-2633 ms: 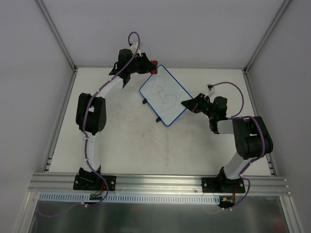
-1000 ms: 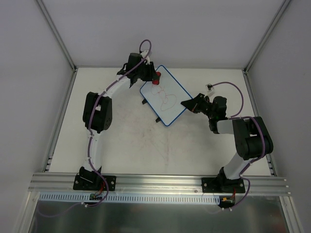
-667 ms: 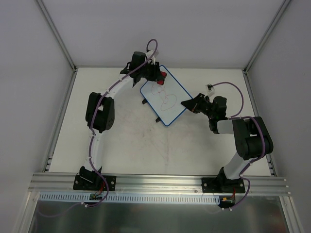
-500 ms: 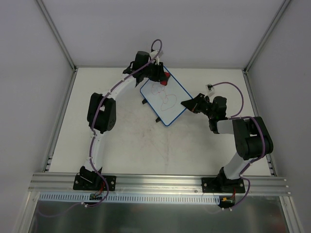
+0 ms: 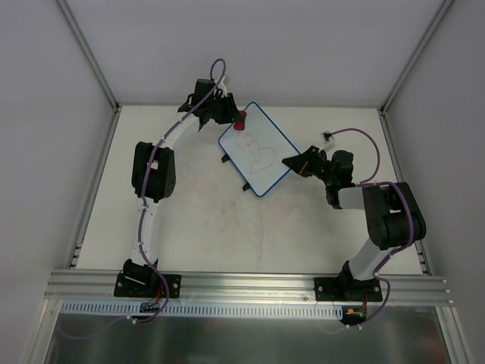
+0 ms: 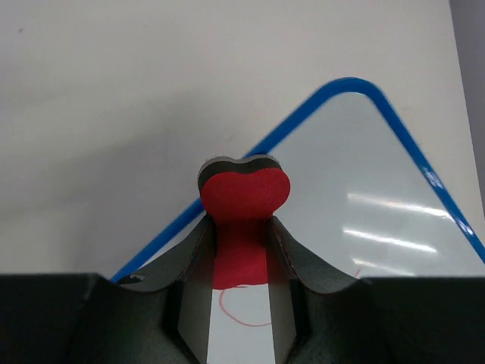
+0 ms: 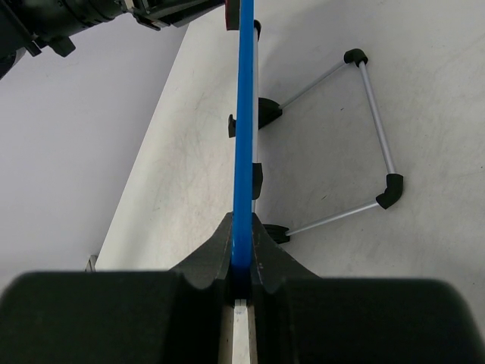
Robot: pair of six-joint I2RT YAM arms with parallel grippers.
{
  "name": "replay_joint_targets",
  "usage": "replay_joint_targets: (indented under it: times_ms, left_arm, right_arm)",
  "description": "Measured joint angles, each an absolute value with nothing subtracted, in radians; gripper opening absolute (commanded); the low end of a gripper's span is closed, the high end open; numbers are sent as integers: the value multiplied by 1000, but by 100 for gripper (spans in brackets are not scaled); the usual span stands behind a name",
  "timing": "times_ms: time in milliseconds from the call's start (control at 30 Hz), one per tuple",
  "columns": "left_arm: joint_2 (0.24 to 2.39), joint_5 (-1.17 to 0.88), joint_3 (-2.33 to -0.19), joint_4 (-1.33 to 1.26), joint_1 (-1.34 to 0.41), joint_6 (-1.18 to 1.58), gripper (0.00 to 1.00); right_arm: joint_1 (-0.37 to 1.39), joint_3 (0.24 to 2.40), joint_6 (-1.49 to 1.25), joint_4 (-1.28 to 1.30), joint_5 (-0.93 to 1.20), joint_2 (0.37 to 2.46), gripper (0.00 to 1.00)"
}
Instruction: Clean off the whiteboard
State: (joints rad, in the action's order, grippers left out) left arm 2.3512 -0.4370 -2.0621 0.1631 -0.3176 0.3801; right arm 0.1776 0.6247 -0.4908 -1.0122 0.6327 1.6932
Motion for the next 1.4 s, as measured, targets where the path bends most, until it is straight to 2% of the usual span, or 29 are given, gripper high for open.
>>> replay_joint_targets:
  times_ms: [367, 967, 1167, 1400]
  left_arm:
    - [2367, -429, -2056, 173, -300, 377, 0]
    - [2222, -383, -1928, 163, -518, 83, 0]
    - [2221, -383, -1923, 157, -514, 98, 0]
    - [2230, -444, -1888, 155, -440, 257, 0]
  right_arm:
    - [178, 625, -501, -1003, 634, 1692, 0]
    - [178, 625, -509, -991, 632, 1690, 0]
    - [178, 625, -509, -991, 631, 1690, 0]
    - [178, 625, -507, -991, 632, 1690, 0]
